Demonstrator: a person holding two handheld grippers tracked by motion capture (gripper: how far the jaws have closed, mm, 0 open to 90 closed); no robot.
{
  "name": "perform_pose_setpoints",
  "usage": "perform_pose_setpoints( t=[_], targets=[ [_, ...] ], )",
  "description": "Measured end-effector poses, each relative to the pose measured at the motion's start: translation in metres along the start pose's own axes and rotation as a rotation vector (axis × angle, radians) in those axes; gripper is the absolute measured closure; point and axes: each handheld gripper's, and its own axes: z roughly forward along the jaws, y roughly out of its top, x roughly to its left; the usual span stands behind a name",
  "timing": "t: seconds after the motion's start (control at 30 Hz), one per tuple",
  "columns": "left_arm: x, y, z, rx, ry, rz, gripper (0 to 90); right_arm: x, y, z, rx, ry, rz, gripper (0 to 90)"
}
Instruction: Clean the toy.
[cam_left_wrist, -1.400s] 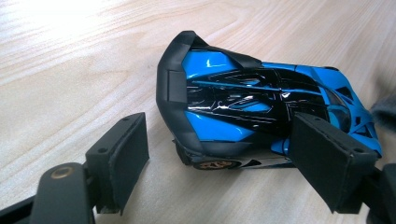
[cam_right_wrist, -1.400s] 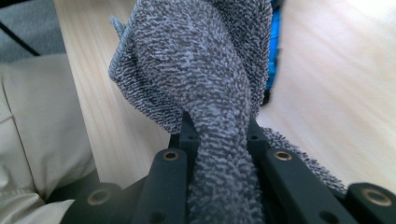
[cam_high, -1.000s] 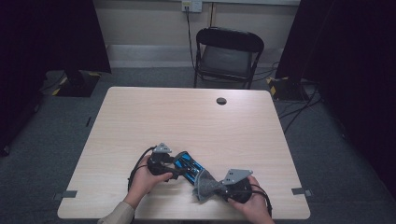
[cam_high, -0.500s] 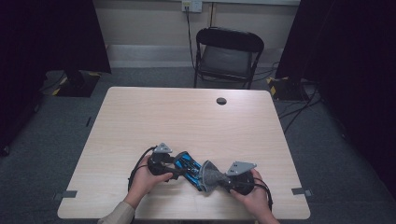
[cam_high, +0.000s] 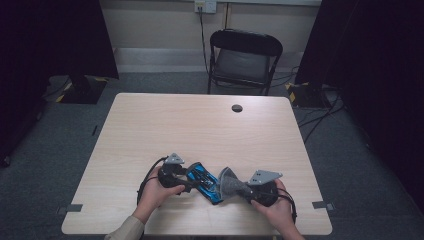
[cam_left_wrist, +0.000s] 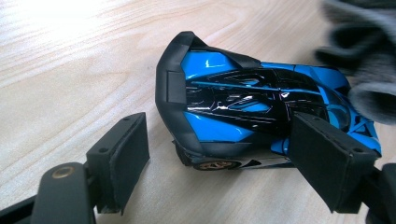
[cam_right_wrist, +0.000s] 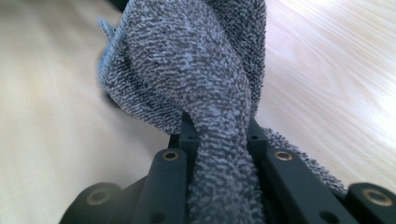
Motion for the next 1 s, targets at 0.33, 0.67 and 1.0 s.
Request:
perform_pose_setpoints(
  t=[0.33, 0.67, 1.0],
  targets=[
    [0.0, 0.001, -0.001, 0.008, 0.007, 0.009, 20.5, 0.041, -0.008, 0.002, 0.088, 0.13, -0.099, 76.4],
    [-0.001, 0.001, 0.0, 0.003, 0.008, 0.009, 20.6, 0.031, -0.004, 0.01, 0.109, 0.069, -0.063, 76.4],
    [-0.001, 0.0, 0.0, -0.003, 0.005, 0.003, 20.7, 0.013, -0.004, 0.007, 0.11, -0.019, 0.004, 76.3]
  ],
)
